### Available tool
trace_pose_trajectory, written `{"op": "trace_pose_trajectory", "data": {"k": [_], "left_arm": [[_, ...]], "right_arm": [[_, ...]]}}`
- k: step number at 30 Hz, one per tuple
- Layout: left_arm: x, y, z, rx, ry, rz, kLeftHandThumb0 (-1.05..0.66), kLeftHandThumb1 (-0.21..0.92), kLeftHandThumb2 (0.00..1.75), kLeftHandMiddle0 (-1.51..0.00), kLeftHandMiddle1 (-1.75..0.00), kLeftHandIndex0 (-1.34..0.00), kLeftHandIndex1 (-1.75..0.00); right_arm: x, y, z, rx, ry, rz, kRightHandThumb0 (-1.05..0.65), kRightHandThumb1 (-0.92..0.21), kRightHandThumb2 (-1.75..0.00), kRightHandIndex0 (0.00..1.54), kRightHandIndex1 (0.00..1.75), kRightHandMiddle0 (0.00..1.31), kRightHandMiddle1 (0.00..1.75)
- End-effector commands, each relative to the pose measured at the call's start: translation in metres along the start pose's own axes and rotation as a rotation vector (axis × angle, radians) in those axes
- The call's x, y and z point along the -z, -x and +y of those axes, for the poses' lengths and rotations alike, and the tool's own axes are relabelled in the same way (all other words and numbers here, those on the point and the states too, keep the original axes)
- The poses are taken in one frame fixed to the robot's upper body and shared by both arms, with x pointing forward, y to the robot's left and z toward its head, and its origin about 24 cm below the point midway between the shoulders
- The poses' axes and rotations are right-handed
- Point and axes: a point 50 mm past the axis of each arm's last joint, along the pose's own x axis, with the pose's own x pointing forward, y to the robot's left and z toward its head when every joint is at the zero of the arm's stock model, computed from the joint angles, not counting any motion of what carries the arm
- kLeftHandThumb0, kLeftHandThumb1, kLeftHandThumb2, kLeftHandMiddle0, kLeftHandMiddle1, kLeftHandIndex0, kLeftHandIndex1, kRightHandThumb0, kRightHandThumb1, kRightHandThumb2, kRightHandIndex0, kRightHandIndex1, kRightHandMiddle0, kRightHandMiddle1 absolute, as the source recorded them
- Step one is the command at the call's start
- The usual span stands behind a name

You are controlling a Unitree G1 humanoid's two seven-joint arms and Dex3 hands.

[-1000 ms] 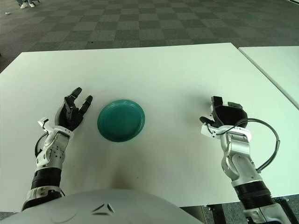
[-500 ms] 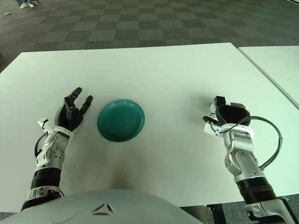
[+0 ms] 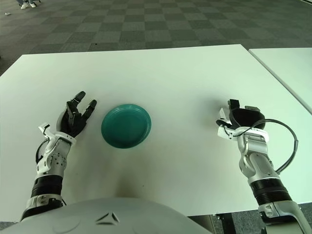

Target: Put the charger into the plate.

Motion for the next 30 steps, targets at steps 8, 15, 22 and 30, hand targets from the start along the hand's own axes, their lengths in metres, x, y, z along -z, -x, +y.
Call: {"op": "trace_pose_trajectory", "data": {"k": [8,15,22,30], "left_arm": [[0.013,0.010,0.016,-0.049,-0.015,0.085,-0.78,0.92,0.90,-0.41,0.00,0.00,-0.80],[0.013,0.010,0.014,-0.041,-0.020,0.082,-0.79,0.92,0.91,-0.40,0.00,0.00,-0.78],[0.013,0.011,0.015,-0.066,0.028,0.080,-0.76,0.92,0.91,-0.41,-0.01,0.00,-0.81],[0.011,0.013,0.015,-0.082,0.048,0.082,-0.75,0.92,0.89,-0.43,-0.01,0.00,-0.83]], "right_arm": [[0.008,-0.005,-0.010,0.040,0.007,0.024,-1.01,-0.92,-0.85,0.42,0.03,0.00,0.52],[0.011,-0.006,-0.013,0.047,0.011,0.026,-1.01,-0.92,-0.85,0.42,0.03,0.00,0.54],[0.014,-0.006,-0.010,0.039,0.008,0.028,-1.01,-0.92,-0.85,0.44,0.04,0.00,0.54],[0.014,-0.009,0.012,0.007,-0.010,0.030,-1.00,-0.92,-0.83,0.45,0.04,0.00,0.53]]}}
